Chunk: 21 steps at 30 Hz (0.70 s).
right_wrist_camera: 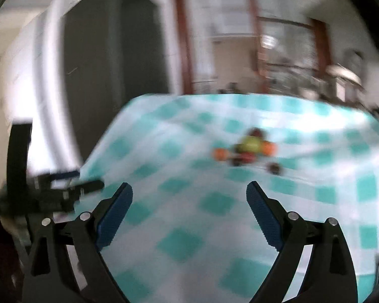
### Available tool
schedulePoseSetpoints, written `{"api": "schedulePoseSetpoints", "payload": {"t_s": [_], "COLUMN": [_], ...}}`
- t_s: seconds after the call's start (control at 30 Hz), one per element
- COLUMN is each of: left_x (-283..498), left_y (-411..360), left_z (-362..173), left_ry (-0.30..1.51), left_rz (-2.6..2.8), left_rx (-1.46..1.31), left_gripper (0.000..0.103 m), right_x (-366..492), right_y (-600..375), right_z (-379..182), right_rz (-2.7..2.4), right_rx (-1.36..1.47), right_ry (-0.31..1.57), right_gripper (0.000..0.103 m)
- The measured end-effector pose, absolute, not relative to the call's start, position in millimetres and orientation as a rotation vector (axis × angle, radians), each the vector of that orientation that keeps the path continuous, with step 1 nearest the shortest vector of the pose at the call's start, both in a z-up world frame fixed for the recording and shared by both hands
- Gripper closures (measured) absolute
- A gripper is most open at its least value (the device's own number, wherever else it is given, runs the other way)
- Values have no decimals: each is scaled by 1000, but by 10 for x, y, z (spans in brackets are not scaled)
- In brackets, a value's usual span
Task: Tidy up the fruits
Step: 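Move both tools back over the fruit cluster on the table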
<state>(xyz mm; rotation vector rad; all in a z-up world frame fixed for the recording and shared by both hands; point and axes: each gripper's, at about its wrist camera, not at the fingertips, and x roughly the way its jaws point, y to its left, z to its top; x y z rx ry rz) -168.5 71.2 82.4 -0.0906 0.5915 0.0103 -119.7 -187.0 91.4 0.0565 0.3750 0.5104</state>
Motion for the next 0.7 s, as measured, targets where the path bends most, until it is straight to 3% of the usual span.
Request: {"api": "schedulePoseSetpoints", "payload": {"t_s": [0.27, 0.7], "left_x": [-293, -125], "left_y": [261, 818], "left_z": [153, -33], "left_ry": [767, 790], "left_rz": [-68, -146], "left_rx": [-138, -503], "left_gripper": [1, 2], "right_x": [-65, 1196], "right_y": [-2607, -1916], "right_z": [392, 59], "right_rz": [248, 227], "right_rx": [168, -21], "right_ry": [616, 814], "right_gripper": [14, 16]}}
